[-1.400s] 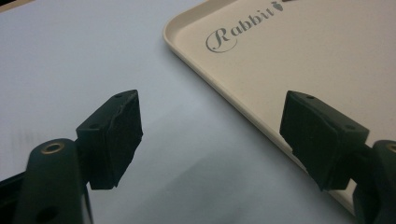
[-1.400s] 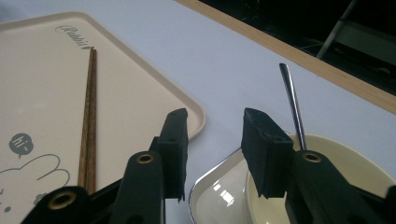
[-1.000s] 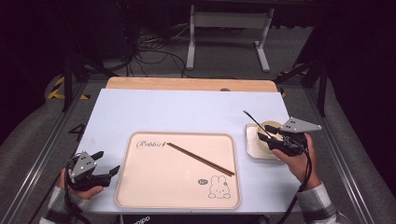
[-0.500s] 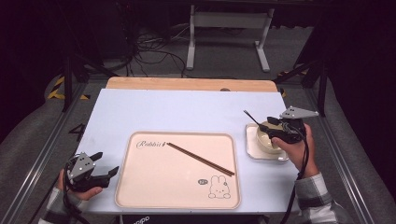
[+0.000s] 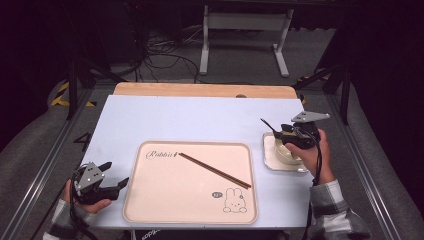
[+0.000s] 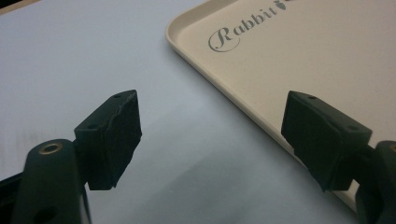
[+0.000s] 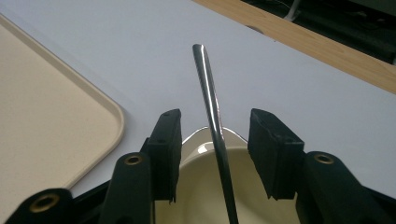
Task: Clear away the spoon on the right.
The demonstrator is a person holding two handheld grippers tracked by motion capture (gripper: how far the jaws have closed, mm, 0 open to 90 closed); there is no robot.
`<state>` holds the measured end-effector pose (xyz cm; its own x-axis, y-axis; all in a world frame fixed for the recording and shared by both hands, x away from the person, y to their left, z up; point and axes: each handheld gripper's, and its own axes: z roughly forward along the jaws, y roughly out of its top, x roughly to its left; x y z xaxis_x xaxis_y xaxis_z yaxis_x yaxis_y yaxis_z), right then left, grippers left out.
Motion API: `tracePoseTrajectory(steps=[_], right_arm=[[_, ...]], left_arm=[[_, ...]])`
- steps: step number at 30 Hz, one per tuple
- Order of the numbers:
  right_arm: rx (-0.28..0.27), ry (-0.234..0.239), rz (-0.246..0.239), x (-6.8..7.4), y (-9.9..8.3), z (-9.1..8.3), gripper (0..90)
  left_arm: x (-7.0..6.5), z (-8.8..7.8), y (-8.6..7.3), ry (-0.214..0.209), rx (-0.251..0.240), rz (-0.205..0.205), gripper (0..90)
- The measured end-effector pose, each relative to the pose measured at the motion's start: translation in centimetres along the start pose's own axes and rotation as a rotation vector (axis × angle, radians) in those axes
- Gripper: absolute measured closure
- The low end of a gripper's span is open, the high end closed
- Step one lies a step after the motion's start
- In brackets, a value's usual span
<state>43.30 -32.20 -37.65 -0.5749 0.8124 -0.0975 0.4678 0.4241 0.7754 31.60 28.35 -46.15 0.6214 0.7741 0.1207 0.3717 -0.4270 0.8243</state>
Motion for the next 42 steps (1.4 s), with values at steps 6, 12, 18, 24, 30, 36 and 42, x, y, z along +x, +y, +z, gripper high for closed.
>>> tracePoseTrajectory(steps=[6,12,18,24,30,36,42], right_arm=[[0.014,0.005,-0.004,0.4,0.8,0.7,55.4],[0.048,-0.002,-0.005,0.6,1.2,1.9,57.7],[0.115,-0.023,-0.026,0.7,1.3,3.3,62.7],[0.145,-0.048,-0.035,0.7,1.3,4.2,74.4],[0.150,-0.052,-0.042,0.9,1.3,4.0,82.6],[0.097,-0.045,-0.041,1.1,1.5,2.7,83.2],[0.005,-0.030,-0.019,1.2,1.2,0.4,83.3]], left_arm=[[0.0,-0.1,0.0,-0.004,-0.005,-0.001,20.9],[0.0,-0.1,0.0,-0.004,-0.005,-0.001,20.9],[0.0,0.0,0.0,-0.007,0.002,0.002,20.9],[0.0,0.0,0.0,-0.007,0.003,0.001,20.9],[0.0,0.0,-0.1,-0.009,0.002,0.001,20.9],[0.0,0.0,-0.1,-0.009,0.002,0.000,20.9],[0.0,0.0,0.0,-0.005,0.003,0.001,20.9]])
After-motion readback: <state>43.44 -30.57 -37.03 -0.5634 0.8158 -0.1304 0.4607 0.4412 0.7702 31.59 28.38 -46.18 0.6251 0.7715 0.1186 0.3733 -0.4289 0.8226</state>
